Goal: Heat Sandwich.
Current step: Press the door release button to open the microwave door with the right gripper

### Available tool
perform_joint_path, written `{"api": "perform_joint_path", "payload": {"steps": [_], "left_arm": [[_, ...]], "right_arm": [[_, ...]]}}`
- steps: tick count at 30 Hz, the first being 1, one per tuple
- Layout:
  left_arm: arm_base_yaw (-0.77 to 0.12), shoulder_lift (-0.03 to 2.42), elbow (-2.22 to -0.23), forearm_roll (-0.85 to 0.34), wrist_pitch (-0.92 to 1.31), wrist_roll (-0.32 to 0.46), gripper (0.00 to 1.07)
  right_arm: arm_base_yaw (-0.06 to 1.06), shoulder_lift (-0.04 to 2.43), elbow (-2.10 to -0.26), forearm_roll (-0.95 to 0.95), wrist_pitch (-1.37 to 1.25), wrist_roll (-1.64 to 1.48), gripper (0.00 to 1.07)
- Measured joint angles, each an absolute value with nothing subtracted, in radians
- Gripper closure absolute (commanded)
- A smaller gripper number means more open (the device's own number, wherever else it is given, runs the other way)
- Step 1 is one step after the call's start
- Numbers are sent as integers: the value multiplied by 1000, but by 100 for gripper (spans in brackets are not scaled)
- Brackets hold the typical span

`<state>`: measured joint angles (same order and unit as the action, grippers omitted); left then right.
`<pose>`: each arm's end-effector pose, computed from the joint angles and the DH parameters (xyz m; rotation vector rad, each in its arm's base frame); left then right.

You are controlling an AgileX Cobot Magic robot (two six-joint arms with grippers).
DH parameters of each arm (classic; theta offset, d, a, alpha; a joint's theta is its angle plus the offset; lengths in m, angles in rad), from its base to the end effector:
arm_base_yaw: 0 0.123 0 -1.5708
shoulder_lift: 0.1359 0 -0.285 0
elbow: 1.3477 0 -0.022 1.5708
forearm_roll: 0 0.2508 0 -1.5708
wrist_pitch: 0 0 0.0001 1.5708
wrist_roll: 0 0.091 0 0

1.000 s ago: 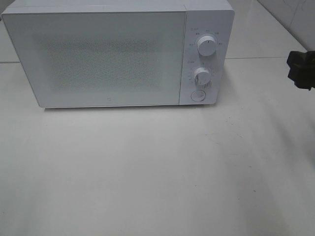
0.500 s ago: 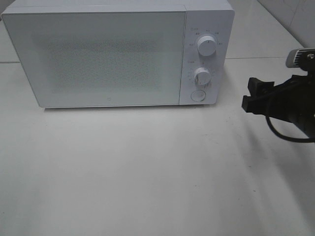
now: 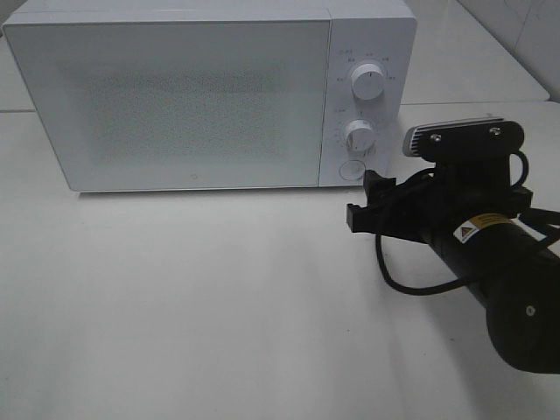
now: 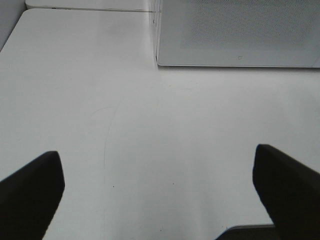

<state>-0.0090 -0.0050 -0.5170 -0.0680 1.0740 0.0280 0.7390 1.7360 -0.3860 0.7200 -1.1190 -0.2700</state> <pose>-0.0083 -0.0054 0.2810 0.0422 2.0340 -0.0693 0.2228 0.1300 0.1436 -0.1344 1.7783 0.0164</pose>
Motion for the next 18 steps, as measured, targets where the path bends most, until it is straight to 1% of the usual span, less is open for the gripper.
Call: {"api": "perform_joint_path", "payload": {"steps": [4,12,18], "left_arm": [[-9,-5,-517,-68,1074,28,10],[-9,-5,-517,-68,1074,28,10],[-9,-5,-517,-68,1074,28,10]], "right_arm": [[778,1766,-418,753,-1109,-271,31],[802,1781,-429,779,-1093,-260,31],[805,1781,-430,786,-1086,-135,31]]}}
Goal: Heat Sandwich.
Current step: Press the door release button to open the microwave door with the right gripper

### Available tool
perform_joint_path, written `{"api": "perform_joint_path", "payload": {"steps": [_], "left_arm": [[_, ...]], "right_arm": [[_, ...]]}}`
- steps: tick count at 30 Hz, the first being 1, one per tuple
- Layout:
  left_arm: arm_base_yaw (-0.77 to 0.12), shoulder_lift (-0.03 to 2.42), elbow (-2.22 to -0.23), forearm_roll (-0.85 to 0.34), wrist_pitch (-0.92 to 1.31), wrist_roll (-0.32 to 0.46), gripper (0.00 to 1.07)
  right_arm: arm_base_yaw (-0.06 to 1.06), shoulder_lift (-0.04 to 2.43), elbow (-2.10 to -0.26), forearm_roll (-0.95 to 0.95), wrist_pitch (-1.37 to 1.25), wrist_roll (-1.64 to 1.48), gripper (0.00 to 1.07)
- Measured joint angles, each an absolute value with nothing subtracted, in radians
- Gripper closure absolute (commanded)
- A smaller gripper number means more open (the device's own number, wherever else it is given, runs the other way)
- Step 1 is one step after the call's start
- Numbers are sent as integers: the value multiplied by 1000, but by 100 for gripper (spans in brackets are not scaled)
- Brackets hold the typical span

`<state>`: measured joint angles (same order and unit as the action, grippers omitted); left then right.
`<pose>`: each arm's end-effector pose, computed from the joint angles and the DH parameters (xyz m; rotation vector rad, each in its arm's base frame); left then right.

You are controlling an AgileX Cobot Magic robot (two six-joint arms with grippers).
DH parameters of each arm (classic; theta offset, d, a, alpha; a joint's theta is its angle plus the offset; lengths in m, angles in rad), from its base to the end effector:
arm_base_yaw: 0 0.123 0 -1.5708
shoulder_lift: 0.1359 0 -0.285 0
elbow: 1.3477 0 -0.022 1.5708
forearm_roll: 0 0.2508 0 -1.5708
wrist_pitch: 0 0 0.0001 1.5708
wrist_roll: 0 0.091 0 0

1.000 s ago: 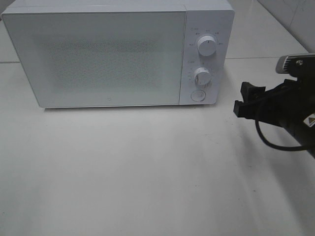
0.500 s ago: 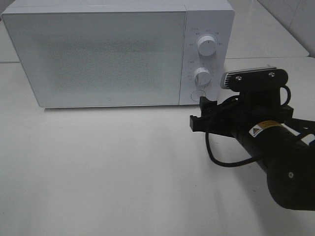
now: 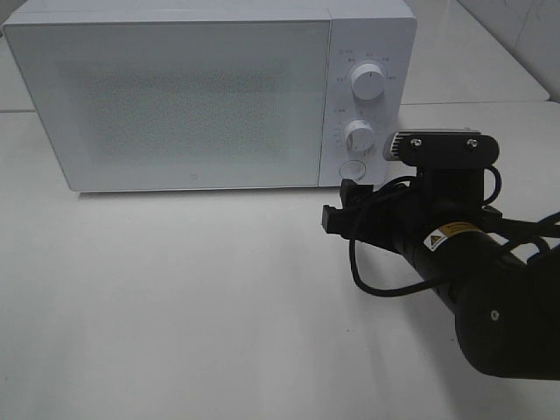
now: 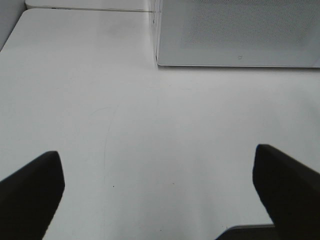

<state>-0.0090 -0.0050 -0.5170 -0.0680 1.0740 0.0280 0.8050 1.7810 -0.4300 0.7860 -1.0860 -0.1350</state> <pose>-0.0083 -0.0054 0.2810 0.0422 2.0340 -0.0693 0.2216 0.1483 0.1353 -0.0117 1.8309 0.1329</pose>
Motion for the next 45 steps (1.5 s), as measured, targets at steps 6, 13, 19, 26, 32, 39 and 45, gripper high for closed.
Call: {"api": "perform_joint_path", "payload": {"steps": [6,13,19,26,32,39,45], "left_arm": [[-9,-5,-517,-68,1074,28,10],[-9,-5,-517,-68,1074,28,10],[-9,-5,-517,-68,1074,28,10],[-9,-5,-517,-68,1074,28,10],[-9,-5,-517,-68,1074,28,10],[-9,-5,-517,-68,1074,28,10],[-9,-5,-517,-68,1074,28,10]], "right_arm": [[805,1781,-430,786,-1082,77,31],[805,1781,-431,786,-1078,318,32],[805,1781,-431,786,-1077,676,39],[805,1781,-431,786,-1077,970,50],[805,1781,-431,786,-1076,1258,71],[805,1781,-431,786,-1076,1413,96],[805,1781,-431,786,-1067,1428,107]]}}
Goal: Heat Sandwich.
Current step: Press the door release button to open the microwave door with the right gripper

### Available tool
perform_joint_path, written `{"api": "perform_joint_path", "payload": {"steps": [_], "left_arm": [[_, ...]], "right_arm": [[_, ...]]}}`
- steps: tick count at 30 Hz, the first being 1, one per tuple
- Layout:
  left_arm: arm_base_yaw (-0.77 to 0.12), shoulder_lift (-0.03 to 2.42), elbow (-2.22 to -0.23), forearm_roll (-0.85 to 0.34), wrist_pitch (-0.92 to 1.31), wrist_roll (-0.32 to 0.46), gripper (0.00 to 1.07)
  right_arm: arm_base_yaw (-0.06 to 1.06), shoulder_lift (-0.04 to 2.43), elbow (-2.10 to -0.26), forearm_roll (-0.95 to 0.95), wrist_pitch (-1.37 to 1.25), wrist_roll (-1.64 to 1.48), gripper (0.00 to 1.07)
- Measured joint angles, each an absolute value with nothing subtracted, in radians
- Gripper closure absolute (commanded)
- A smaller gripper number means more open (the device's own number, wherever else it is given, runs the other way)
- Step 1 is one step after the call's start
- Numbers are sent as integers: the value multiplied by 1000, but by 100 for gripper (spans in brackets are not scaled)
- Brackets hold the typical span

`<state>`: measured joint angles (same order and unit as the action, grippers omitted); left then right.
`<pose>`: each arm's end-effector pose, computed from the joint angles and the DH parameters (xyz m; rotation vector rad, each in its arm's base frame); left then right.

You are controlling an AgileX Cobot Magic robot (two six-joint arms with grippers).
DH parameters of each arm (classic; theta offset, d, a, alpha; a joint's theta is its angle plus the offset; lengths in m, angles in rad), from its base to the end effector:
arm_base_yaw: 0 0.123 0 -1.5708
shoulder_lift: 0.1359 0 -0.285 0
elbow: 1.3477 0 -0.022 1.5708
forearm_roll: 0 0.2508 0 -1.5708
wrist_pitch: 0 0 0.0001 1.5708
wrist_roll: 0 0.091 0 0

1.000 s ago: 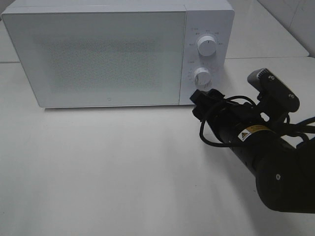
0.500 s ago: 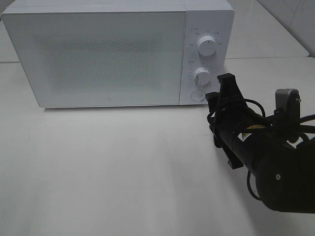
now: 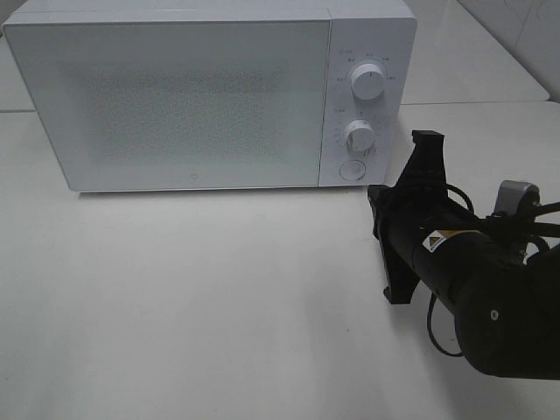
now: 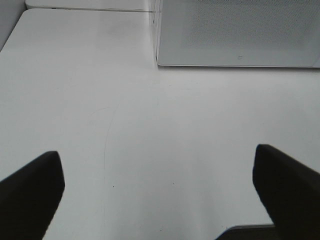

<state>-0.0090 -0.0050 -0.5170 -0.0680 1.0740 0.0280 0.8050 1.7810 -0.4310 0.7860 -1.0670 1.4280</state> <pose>-0.0083 -0.0054 0.2810 0.0422 2.0340 -0.0693 0.2213 0.1488 0.1339 1.4202 1.4537 1.1835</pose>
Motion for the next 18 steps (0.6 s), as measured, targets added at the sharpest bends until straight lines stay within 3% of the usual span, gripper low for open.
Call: {"api": "perform_joint_path", "payload": {"steps": [18], "left_arm": [[-9,-5,-517,-68,1074,28,10]], "right_arm": [[805,1846,-464,784,-1042,1430,107]]}}
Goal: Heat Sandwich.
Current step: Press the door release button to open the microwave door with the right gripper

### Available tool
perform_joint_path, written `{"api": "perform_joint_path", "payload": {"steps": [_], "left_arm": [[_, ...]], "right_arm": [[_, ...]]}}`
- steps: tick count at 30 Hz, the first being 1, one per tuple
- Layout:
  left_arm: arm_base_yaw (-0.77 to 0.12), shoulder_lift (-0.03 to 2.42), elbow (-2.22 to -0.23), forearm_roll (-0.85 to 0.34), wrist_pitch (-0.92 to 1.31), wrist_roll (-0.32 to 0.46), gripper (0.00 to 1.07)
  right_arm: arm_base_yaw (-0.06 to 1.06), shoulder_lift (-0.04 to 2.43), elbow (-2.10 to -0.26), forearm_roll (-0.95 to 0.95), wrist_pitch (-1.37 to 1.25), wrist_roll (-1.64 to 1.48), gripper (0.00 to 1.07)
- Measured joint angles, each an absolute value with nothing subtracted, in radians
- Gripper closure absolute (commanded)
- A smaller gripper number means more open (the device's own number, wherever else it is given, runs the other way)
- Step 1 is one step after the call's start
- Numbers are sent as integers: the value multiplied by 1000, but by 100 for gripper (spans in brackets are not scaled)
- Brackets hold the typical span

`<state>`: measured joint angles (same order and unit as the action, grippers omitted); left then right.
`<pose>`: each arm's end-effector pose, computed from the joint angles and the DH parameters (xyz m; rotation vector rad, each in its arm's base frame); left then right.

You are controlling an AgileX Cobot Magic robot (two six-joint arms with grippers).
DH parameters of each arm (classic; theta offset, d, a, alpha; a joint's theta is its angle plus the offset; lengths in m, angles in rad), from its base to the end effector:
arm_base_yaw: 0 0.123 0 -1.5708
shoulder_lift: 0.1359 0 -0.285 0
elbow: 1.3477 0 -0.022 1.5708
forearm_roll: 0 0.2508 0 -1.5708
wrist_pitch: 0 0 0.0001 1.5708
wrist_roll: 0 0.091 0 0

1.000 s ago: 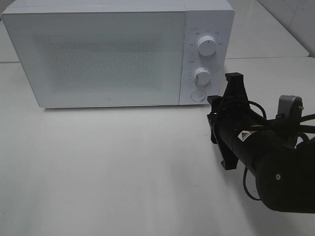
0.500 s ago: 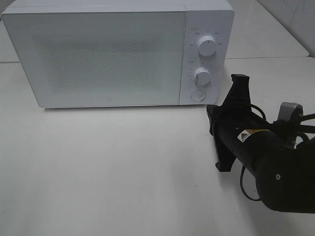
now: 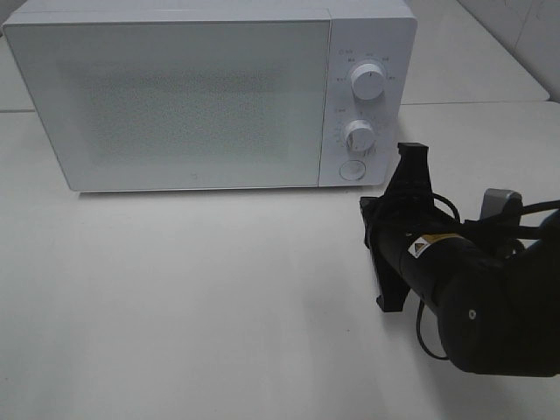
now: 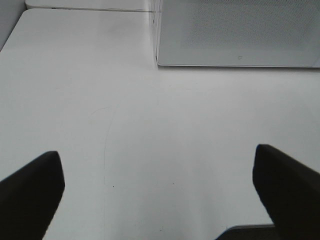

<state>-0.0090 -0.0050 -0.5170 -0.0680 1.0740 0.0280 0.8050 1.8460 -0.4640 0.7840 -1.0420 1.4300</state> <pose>-0.0083 -0.0054 0.2810 0.0422 2.0340 -0.0693 0.2267 0.1558 0.1198 1.4372 1.4999 1.1415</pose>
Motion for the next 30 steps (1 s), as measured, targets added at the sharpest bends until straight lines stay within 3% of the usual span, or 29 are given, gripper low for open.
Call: {"api": "perform_joint_path", "payload": {"steps": [30], "left_arm": [[-9,-5,-517,-68,1074,28,10]], "right_arm": [[561,2060,-761,530,-884,1431,107]]}}
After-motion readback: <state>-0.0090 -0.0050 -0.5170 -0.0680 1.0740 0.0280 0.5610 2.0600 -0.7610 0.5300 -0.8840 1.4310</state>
